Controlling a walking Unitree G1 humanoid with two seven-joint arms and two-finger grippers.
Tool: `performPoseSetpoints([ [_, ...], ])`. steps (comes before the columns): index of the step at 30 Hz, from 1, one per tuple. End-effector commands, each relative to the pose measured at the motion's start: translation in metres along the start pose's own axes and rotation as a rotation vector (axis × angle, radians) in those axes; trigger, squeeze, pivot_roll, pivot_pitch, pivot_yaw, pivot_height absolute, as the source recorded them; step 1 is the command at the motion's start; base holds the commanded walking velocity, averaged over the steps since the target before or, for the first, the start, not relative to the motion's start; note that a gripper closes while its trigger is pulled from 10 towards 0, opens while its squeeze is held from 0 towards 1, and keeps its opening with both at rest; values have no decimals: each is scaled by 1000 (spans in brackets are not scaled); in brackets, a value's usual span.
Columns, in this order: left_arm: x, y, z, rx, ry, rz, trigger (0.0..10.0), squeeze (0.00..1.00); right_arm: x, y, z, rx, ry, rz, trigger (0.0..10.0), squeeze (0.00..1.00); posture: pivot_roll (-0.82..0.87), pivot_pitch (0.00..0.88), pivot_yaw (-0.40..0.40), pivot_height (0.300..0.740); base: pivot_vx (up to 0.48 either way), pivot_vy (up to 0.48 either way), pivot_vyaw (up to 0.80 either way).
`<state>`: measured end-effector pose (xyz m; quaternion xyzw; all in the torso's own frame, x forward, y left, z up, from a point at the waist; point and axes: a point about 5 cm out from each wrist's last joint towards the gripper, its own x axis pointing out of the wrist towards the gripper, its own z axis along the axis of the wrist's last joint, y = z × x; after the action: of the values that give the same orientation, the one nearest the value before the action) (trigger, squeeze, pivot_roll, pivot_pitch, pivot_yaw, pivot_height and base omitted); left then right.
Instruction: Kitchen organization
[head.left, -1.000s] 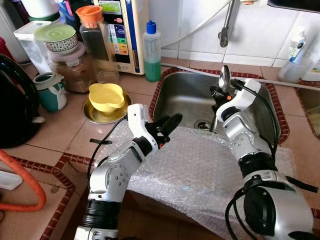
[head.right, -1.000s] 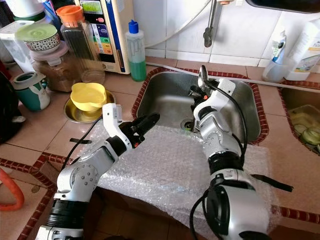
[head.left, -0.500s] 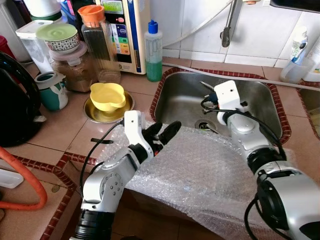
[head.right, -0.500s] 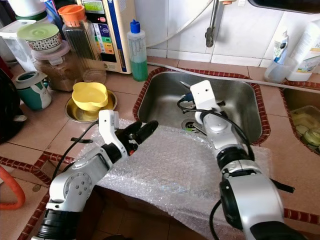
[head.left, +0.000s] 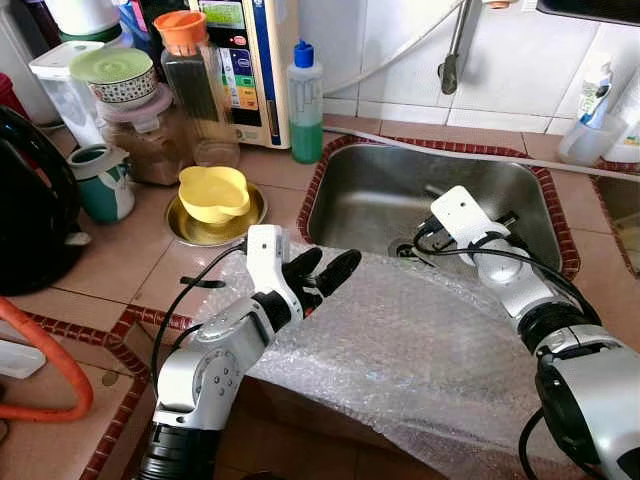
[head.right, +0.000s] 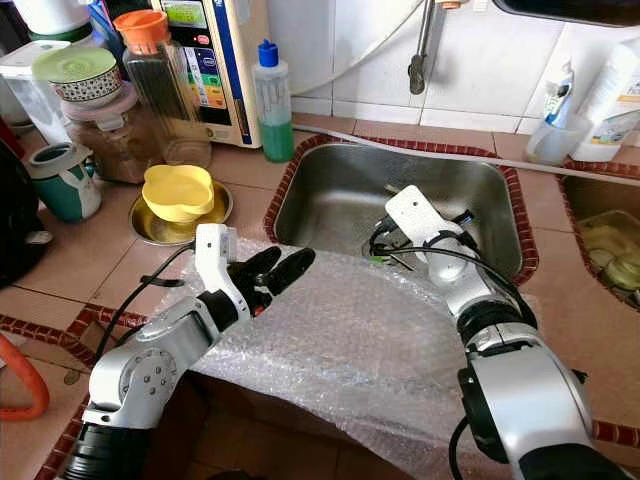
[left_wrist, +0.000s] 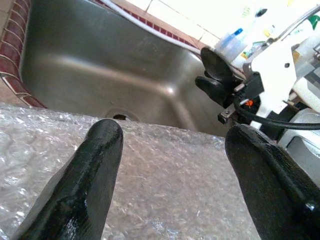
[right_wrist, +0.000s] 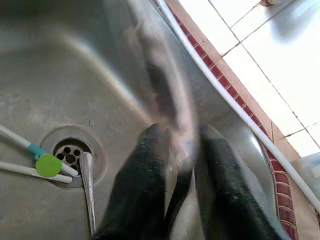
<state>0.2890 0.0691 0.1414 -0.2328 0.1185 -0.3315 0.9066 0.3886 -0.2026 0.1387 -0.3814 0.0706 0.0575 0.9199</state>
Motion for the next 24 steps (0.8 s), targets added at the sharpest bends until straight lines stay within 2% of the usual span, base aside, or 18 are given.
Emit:
performPoseSetpoints([
  [1, 1, -2, 4, 29, 1, -11, 10000, 0, -1, 4, -1, -28, -1, 10, 10000, 1000, 185, 53, 63, 740, 0, 0, 0],
  [12, 2, -3, 6, 46, -5, -9, 10000, 0, -1, 10, -3, -19, 3, 29, 10000, 1000, 182, 53, 66, 740, 0, 0, 0],
  [16, 4, -1, 9, 54, -16, 0, 10000, 0, -1, 9, -4, 16, 10, 28, 10000, 1000, 183, 49, 64, 740, 0, 0, 0],
  [19, 4, -1, 9, 56, -19, 4, 10000, 0, 0, 5, 0, 70, -4, 3, 10000, 1000, 182, 48, 63, 740, 0, 0, 0],
  [20, 4, 0, 11, 73, -30, 18, 10000, 0, 1, 1, 6, 168, -29, -14, 10000, 1000, 182, 48, 59, 740, 0, 0, 0],
  [22, 4, 1, 12, 82, -38, 25, 10000, 0, 2, -1, 9, 202, -43, -18, 10000, 1000, 182, 48, 59, 740, 0, 0, 0],
  [24, 4, 3, 17, 104, -61, 49, 10000, 0, 3, -3, 15, 285, -76, -25, 10000, 1000, 182, 48, 59, 740, 0, 0, 0],
])
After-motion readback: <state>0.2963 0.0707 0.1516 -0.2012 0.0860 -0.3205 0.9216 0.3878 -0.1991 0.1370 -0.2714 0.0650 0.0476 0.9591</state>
